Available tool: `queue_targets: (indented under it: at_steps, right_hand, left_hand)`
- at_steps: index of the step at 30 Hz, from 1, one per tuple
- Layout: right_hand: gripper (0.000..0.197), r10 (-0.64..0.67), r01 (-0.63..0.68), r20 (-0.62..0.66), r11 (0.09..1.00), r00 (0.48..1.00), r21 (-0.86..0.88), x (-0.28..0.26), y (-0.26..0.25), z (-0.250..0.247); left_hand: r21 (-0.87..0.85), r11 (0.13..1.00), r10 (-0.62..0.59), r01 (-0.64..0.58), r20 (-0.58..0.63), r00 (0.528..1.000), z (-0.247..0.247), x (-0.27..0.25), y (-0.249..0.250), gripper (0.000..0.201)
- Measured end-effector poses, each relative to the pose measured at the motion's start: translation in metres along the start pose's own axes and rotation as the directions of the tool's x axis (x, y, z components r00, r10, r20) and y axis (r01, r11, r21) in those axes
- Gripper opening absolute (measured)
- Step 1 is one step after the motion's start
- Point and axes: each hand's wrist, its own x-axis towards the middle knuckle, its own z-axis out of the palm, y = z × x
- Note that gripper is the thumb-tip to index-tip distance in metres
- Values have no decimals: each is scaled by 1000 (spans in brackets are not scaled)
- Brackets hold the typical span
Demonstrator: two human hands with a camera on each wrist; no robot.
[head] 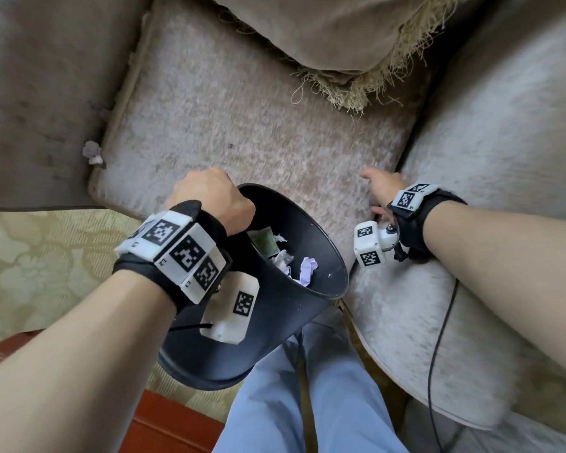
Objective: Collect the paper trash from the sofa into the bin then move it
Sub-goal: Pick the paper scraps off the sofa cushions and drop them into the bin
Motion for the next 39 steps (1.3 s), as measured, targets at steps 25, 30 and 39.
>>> queue_targets:
  at_steps: [25, 30, 39]
  right_hand:
    - [35, 100, 122, 673, 954, 733, -275, -106, -19, 23]
    - [15, -84, 144, 316, 974, 945, -172, -96, -2, 16]
    - [32, -161, 365, 391, 765, 906, -531, -147, -20, 17]
  left_hand:
    - [-39, 997, -70, 69, -23, 997, 14, -23, -27, 26]
    - [-44, 993, -110, 110, 4, 994, 24, -37, -52, 20]
    - [-326, 910, -227, 256, 124, 966, 37, -79, -108, 18]
